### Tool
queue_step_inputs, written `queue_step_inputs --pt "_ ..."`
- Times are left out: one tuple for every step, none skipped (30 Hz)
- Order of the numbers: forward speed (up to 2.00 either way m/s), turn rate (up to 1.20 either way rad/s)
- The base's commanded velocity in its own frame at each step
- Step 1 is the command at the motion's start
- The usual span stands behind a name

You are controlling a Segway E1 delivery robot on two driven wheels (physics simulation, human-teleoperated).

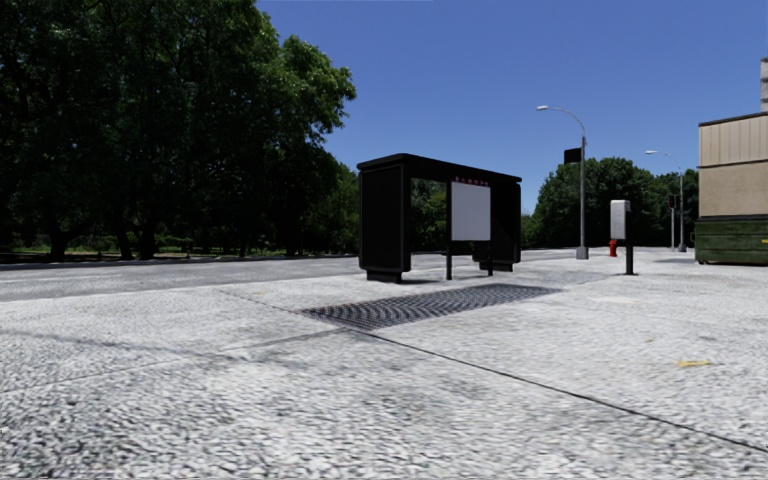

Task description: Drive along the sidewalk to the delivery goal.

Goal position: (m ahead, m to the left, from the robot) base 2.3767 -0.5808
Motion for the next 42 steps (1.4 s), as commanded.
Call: queue_step_inputs --pt "1.76 0.0" --pt "1.76 0.0" --pt "1.76 0.0" --pt "1.76 0.0" --pt "1.76 0.0" --pt "1.76 0.0" --pt "1.76 0.0" --pt "1.76 0.0" --pt "1.75 0.0" --pt "1.67 -0.03" --pt "1.64 -0.12" --pt "1.64 -0.12" --pt "1.63 -0.15" --pt "1.62 -0.16" --pt "1.6 -0.22" --pt "1.56 -0.23" --pt "1.56 -0.23" --pt "1.52 -0.27" --pt "1.5 -0.35" --pt "1.48 -0.37" --pt "1.48 -0.37" --pt "1.47 -0.38" --pt "1.45 -0.38" --pt "1.42 -0.38" --pt "1.39 -0.38" --pt "1.39 -0.38" --pt "1.36 -0.38" --pt "1.35 -0.39" --pt "1.32 -0.39" --pt "1.31 -0.43" --pt "1.31 -0.43" --pt "1.3 -0.46" --pt "1.29 -0.47" --pt "1.29 -0.47" --pt "1.26 -0.47" --pt "1.26 -0.47" --pt "1.18 -0.47" --pt "1.06 -0.47" --pt "0.99 -0.47" --pt "0.99 -0.47" --pt "0.89 -0.47" --pt "0.72 -0.47"
